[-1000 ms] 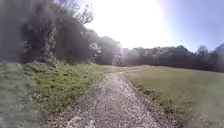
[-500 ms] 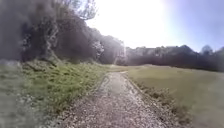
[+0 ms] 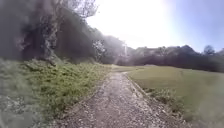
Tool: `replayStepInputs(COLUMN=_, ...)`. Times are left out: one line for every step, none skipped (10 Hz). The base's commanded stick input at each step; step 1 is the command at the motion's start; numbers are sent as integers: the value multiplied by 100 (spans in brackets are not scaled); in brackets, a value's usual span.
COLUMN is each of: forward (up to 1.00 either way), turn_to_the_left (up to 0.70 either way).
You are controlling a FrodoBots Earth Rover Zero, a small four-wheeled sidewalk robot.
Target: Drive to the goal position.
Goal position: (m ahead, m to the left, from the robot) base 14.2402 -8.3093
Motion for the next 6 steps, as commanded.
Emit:
replayStepInputs(forward=50, turn_to_the_left=0)
replayStepInputs(forward=50, turn_to_the_left=0)
replayStepInputs(forward=50, turn_to_the_left=0)
replayStepInputs(forward=50, turn_to_the_left=0)
replayStepInputs(forward=50, turn_to_the_left=0)
replayStepInputs(forward=50, turn_to_the_left=0)
